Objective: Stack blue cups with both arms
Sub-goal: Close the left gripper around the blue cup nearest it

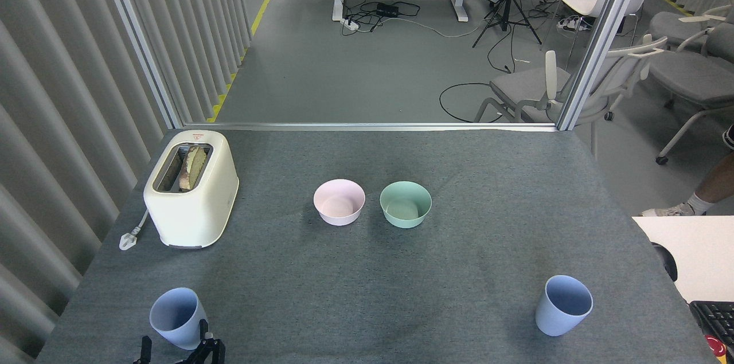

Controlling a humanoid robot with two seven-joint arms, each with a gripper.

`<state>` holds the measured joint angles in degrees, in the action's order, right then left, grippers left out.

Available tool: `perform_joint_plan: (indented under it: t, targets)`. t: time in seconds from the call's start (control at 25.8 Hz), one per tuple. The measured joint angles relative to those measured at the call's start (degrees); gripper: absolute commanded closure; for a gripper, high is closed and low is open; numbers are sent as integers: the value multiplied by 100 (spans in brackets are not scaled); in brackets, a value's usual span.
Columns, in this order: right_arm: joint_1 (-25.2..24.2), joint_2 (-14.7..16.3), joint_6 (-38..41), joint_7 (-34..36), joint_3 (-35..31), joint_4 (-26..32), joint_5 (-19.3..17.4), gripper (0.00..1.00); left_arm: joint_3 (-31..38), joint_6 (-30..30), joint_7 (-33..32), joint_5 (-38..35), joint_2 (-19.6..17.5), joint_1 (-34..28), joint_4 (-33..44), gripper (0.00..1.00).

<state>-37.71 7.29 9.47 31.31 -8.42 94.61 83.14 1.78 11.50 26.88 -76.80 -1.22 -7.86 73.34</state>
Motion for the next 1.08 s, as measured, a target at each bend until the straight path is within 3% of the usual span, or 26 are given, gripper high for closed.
perform_joint_plan:
  t: [0.74,0.81,1.01,1.08]
  targets:
    - [0,0,-208,58,271,-44,0,0,-4,-44,0,3,-52,530,-516,0]
    - [0,0,-222,65,283,-54,0,0,-4,-48,0,6,-59,553,-528,8]
    - [0,0,-239,69,294,-65,0,0,-10,-74,-6,7,-62,584,-589,42]
    - [0,0,-242,69,295,-66,0,0,-15,-86,-6,6,-63,587,-596,44]
